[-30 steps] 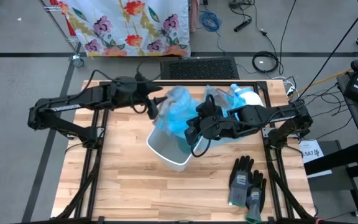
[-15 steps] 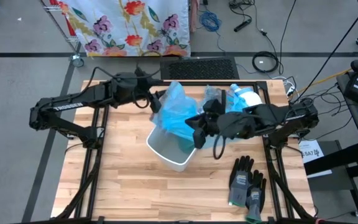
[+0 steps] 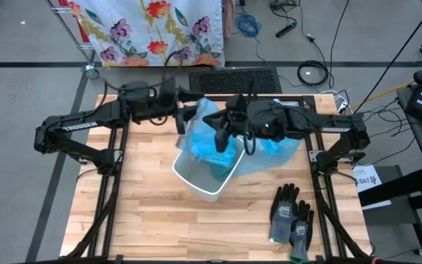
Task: Place trash/remove bag and relplace
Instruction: Insert the new blue trash bag into the white trash bin
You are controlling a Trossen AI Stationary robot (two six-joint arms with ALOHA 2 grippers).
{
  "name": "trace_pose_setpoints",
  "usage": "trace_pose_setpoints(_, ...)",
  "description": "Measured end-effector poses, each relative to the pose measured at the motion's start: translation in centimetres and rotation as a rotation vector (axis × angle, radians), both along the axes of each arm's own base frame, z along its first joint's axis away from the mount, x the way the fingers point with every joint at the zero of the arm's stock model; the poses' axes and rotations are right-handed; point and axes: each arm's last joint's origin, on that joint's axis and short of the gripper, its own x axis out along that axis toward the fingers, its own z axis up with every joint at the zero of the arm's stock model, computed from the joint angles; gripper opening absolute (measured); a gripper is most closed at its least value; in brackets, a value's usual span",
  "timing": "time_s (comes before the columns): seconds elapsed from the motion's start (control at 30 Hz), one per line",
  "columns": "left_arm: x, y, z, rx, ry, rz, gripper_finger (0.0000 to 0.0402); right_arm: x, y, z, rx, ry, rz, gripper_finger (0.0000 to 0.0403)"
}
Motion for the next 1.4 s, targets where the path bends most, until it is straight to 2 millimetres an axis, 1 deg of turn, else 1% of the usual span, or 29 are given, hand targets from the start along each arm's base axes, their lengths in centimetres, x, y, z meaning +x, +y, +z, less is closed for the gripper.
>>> trace_pose_setpoints(0.13,0.0,-0.2,0.9,-0.028,-0.097,-0.076,0.0215,0.4,-1.0,-0.2,-0.028,0.019,0.051,0.0000)
trace_pose_setpoints(0.23,-0.1,-0.2,1.3,-0.026,-0.135,-0.082,0.0215,0.4,-1.3,-0.3,-0.046,0.036,0.080,0.0000)
trace_pose_setpoints(0.33,-0.1,-0.3,1.6,-0.018,-0.167,-0.083,0.0215,0.1,-1.5,-1.1,-0.029,0.123,0.080,0.0000)
trace_pose_setpoints(0.4,-0.1,-0.3,1.7,-0.014,-0.185,-0.083,0.0215,-0.3,-1.9,-2.0,0.006,0.220,0.050,0.0000)
trace_pose_setpoints(0.5,-0.3,-0.3,1.9,-0.018,-0.198,-0.084,0.0215,-1.2,-2.3,-3.4,0.029,0.367,-0.048,0.0000)
trace_pose_setpoints(0.6,-0.4,-0.3,2.0,-0.060,-0.207,-0.088,0.0215,-2.1,-2.5,-4.0,0.023,0.457,-0.126,0.0000)
trace_pose_setpoints(0.67,-0.4,-0.3,2.0,-0.062,-0.206,-0.089,0.0215,-2.8,-2.6,-4.0,0.032,0.488,-0.143,0.0000)
trace_pose_setpoints(0.8,-0.4,-0.3,1.9,-0.063,-0.203,-0.088,0.0215,-4.3,-2.6,-3.2,0.040,0.493,-0.149,0.0000)
trace_pose_setpoints(0.97,-0.3,-0.3,1.5,-0.103,-0.168,-0.088,0.0215,-6.3,-1.9,-1.3,0.043,0.402,-0.110,0.0000)
trace_pose_setpoints(1.03,-0.3,-0.3,1.6,-0.120,-0.177,-0.089,0.0215,-6.6,-1.6,-0.9,0.063,0.373,-0.068,0.0000)
trace_pose_setpoints(1.13,-0.4,-0.3,2.0,-0.113,-0.222,-0.087,0.0215,-6.4,-1.4,-0.8,0.062,0.363,-0.043,0.0000)
trace_pose_setpoints(1.23,-0.3,-0.4,2.5,-0.124,-0.283,-0.101,0.0215,-5.5,-1.5,-1.5,0.025,0.398,-0.048,0.0000)
trace_pose_setpoints(1.4,-0.5,-0.4,3.1,-0.134,-0.352,-0.112,0.0215,-2.8,-2.0,-3.4,0.032,0.450,-0.025,0.0000)
